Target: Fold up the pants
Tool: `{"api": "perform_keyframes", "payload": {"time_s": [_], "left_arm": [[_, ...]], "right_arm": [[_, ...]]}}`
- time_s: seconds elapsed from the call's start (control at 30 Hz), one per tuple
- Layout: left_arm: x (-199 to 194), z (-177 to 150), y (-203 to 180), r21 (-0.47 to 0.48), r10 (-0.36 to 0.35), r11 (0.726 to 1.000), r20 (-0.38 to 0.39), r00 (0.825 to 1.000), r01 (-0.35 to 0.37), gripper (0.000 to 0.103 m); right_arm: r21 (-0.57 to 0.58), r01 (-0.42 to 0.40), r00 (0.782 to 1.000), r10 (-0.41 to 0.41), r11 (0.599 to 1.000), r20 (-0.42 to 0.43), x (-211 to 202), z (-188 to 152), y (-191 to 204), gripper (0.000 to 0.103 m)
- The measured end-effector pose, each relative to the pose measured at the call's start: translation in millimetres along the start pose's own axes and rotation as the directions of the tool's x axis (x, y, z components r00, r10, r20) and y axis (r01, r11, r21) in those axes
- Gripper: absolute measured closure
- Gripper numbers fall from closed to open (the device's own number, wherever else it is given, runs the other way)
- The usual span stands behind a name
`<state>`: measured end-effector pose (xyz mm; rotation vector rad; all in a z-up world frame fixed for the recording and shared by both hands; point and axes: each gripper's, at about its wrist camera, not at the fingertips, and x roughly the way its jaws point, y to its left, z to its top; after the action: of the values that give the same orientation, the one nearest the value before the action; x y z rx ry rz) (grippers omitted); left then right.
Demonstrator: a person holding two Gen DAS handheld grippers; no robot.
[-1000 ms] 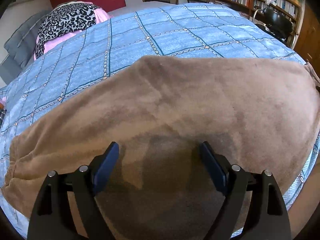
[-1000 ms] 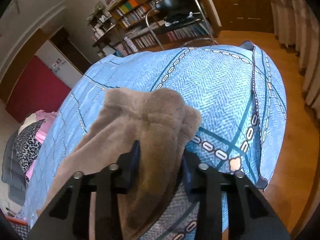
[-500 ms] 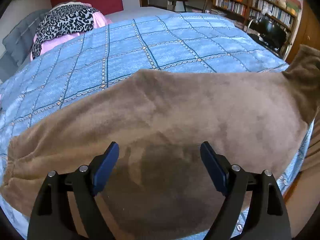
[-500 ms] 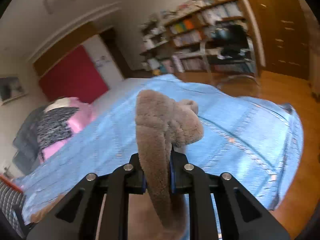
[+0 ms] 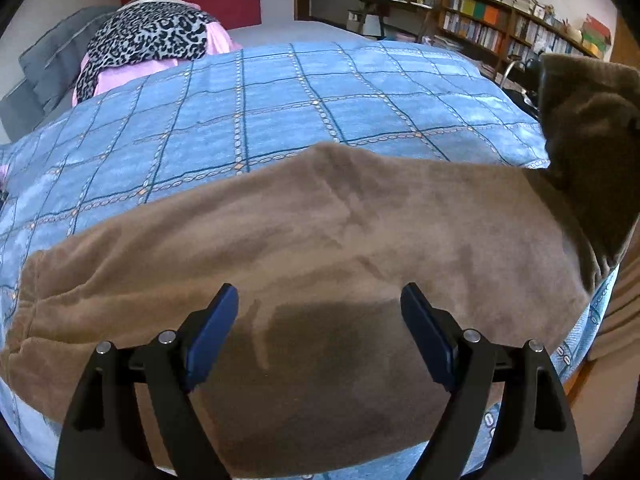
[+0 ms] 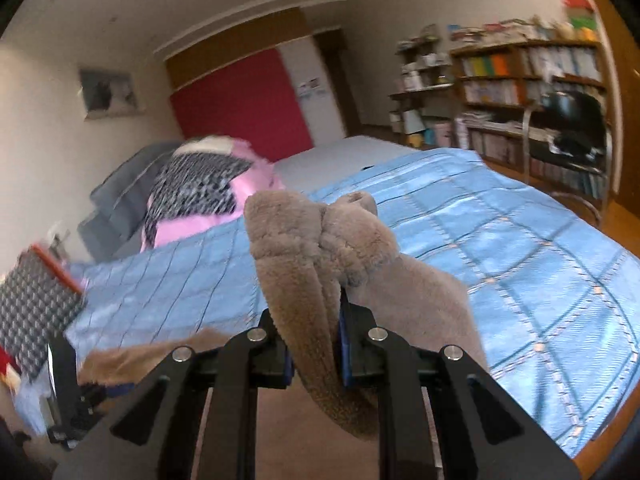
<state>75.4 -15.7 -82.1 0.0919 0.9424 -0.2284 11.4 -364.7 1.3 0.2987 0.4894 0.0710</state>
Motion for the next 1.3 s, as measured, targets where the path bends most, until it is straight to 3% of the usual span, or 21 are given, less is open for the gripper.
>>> {"api": "perform_keyframes", "payload": {"time_s": [0.2,0.53,0.73,1.0,1.07,1.13,1.2,1.3], "left_arm": [[-2,-9,15,-0.023,-0.011,1.000,0.005,1.000,0.011,0.019],[-2,-14,39,-0.079,0.002,0.997,0.002,1.000,-0.001,0.018],[-2,-16,46,-0.096,0.004,0.995,-0.001,1.000,-0.004,0.018],[-6,-13,46,-0.095,0.003,0.995,0.008,1.000,-0.002,0.018],[-8,-10,45,-0.092,0.001,0.996,0.014,1.000,0.000,0.018],[-11,-7,42,-0.084,0.001,0.996,0.024,1.000,0.001,0.018],[-14,-3,38,-0.078,-0.001,0.997,0.033,0.999,0.003,0.018],[-20,2,35,-0.079,-0.009,0.997,0.042,0.999,0.013,0.018]], "right_arm": [[-0.098,-0.039,0.995,0.030,0.994,-0.091,14,-39,56,0.087],[-0.172,-0.148,0.970,0.109,0.974,-0.219,33,-88,117,0.087],[-0.218,-0.174,0.949,0.104,0.960,-0.297,42,-121,130,0.086],[-0.172,-0.208,0.920,0.133,0.963,-0.368,47,-144,120,0.083],[-0.167,-0.225,0.917,0.151,0.960,-0.370,44,-144,119,0.081],[-0.172,-0.271,0.907,0.192,0.947,-0.374,39,-147,122,0.061],[-0.193,-0.305,0.902,0.218,0.933,-0.373,33,-149,129,0.051],[-0.193,-0.367,0.879,0.272,0.910,-0.392,28,-152,139,0.048]]}}
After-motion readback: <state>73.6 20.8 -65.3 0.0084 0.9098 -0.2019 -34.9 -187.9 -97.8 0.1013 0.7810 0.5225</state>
